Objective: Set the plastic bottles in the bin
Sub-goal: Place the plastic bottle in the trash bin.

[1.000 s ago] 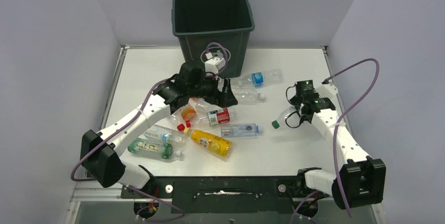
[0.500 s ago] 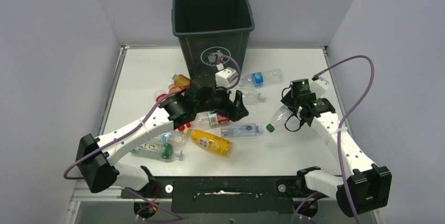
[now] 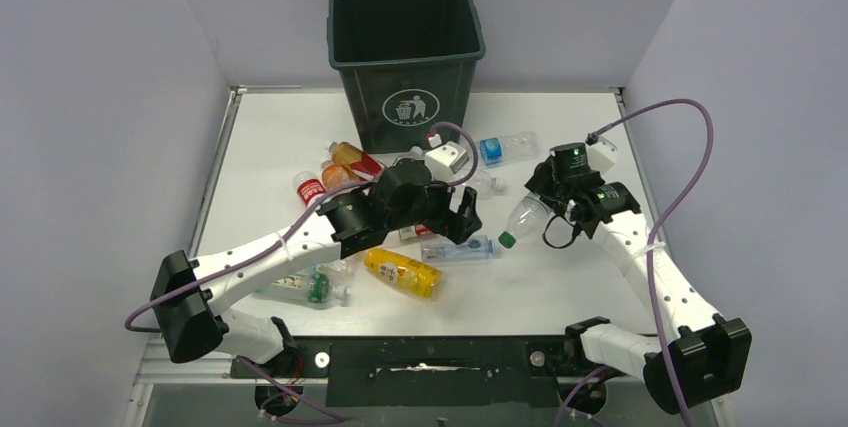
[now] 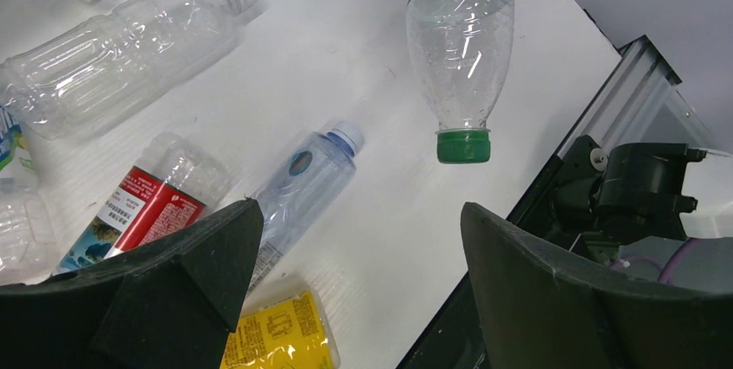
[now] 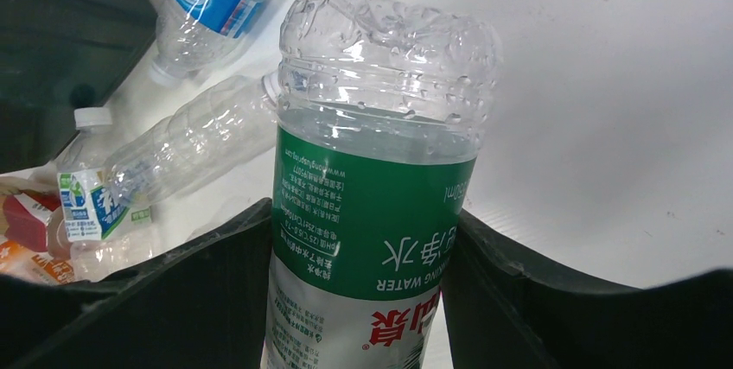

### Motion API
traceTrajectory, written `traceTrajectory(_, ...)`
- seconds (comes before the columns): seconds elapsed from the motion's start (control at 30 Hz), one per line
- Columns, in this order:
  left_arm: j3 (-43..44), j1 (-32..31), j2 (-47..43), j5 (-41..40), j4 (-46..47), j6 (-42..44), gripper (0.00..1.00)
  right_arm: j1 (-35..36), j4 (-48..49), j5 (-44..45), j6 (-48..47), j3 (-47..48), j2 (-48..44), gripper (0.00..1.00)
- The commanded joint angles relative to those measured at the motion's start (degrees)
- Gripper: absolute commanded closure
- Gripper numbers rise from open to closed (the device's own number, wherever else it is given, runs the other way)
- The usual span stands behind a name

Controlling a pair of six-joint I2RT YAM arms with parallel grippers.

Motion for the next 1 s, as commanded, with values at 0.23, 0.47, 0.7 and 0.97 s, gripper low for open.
traceTrajectory(0.23,4.74,-3.38,4.37,-1.17,6.57,-0.48,0.14,4.8,1.41,0.85,1.21,5.71,0.15,0.53)
traceTrajectory(0.47,4.46,-3.43,5.77,2.53,12.99,-3.71,0.14,9.95,1.19,2.75,2.79,7.11,1.31,0.53)
traceTrajectory(0.7,5.2,-4.39,7.16,1.56,15.47,-4.77,0.14,14.33,0.07,5.32,4.27,8.84,2.46,0.53)
traceTrajectory(0.97,5.12,-5.01,7.42,-1.84,14.98,-4.24,0.14,16.28,-0.23,5.73,5.05,10.26,1.78,0.53)
